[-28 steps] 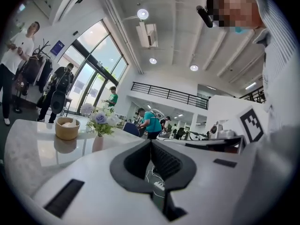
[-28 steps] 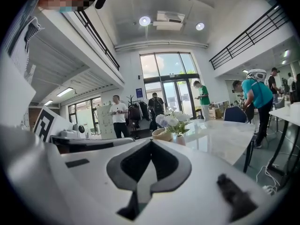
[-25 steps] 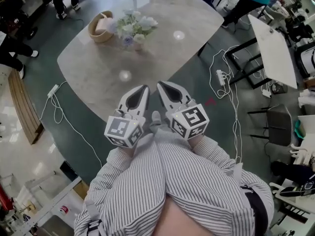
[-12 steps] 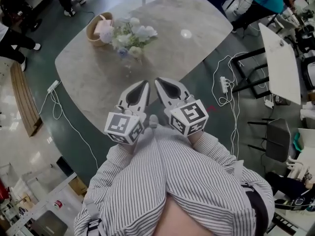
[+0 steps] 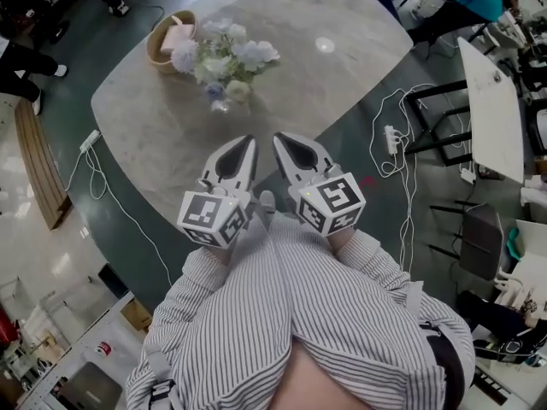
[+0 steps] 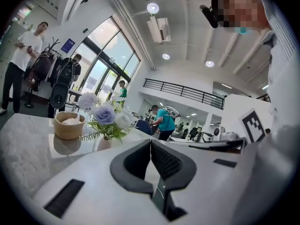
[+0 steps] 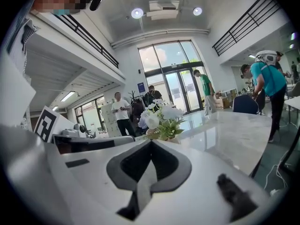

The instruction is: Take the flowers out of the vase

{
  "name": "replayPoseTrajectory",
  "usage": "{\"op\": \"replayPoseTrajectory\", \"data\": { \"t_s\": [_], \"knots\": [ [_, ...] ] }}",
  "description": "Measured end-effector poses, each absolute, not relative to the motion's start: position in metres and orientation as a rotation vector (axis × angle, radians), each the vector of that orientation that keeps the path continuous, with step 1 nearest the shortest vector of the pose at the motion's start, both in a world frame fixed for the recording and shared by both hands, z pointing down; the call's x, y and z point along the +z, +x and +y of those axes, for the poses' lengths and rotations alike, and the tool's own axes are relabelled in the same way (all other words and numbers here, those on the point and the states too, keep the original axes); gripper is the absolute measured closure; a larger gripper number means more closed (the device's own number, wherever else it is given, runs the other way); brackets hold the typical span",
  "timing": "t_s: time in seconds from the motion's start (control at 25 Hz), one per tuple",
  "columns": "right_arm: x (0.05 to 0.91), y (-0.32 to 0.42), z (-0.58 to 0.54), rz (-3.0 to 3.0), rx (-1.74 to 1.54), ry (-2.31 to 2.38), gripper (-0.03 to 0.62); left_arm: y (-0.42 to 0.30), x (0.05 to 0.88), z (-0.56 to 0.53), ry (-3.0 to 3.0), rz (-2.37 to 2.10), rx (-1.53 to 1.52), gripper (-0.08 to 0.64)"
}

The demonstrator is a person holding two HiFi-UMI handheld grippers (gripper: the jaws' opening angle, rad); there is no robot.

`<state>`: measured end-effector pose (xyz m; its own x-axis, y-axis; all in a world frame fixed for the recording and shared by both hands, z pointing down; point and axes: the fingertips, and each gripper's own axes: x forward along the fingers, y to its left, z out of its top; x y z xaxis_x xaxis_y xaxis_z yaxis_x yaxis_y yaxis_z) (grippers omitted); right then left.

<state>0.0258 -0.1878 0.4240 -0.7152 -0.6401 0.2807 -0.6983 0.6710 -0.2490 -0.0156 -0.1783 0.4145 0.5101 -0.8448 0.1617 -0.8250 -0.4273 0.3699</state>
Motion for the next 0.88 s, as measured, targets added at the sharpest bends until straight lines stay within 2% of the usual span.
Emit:
{"op": "replayPoseTrajectory", "data": {
  "t_s": [0.88],
  "knots": [
    [0.424, -0.001, -0.227, -2.645, 0.469, 1.134, 0.578, -0.072, 0.413, -0.222, 2.391, -1.347, -0.022, 0.546]
  ]
}}
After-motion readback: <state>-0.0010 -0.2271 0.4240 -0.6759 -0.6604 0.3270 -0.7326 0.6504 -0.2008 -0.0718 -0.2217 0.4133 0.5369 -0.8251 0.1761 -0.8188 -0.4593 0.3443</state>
